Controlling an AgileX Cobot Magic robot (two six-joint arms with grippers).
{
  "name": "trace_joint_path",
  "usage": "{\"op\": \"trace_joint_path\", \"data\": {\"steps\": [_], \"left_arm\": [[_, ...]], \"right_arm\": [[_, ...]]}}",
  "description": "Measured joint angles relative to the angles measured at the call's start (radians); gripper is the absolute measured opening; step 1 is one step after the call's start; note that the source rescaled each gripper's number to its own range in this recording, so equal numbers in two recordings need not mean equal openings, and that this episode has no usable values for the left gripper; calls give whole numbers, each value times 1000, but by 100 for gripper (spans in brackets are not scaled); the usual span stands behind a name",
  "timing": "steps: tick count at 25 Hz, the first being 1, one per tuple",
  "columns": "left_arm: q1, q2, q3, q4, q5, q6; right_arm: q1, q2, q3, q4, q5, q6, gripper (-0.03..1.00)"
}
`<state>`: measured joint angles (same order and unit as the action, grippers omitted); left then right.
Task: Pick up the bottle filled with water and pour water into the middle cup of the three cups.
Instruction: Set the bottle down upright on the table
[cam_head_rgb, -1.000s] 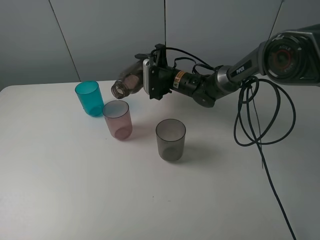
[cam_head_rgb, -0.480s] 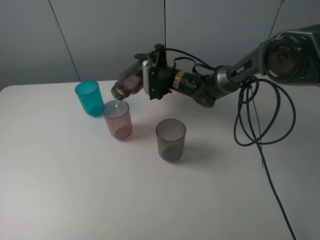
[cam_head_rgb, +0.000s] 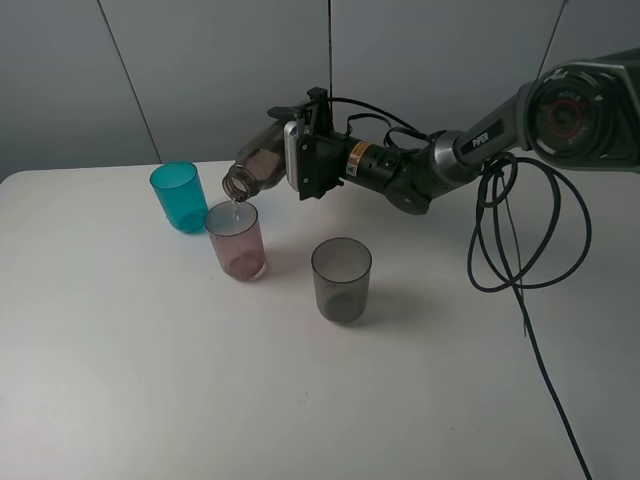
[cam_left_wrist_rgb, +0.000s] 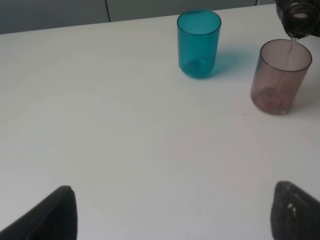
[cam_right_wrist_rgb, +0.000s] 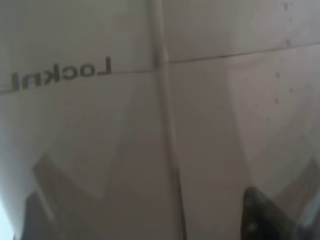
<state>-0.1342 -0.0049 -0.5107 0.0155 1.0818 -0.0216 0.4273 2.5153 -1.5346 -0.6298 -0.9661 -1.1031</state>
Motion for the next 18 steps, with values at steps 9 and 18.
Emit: {"op": "trace_joint_path", "data": {"steps": [9,18], "left_arm": [[0,0,0,0,0,0],[0,0,0,0,0,0]], "right_arm": [[0,0,-1,-15,0,-24,0],[0,0,-5,-15,-2,-45,0]]}}
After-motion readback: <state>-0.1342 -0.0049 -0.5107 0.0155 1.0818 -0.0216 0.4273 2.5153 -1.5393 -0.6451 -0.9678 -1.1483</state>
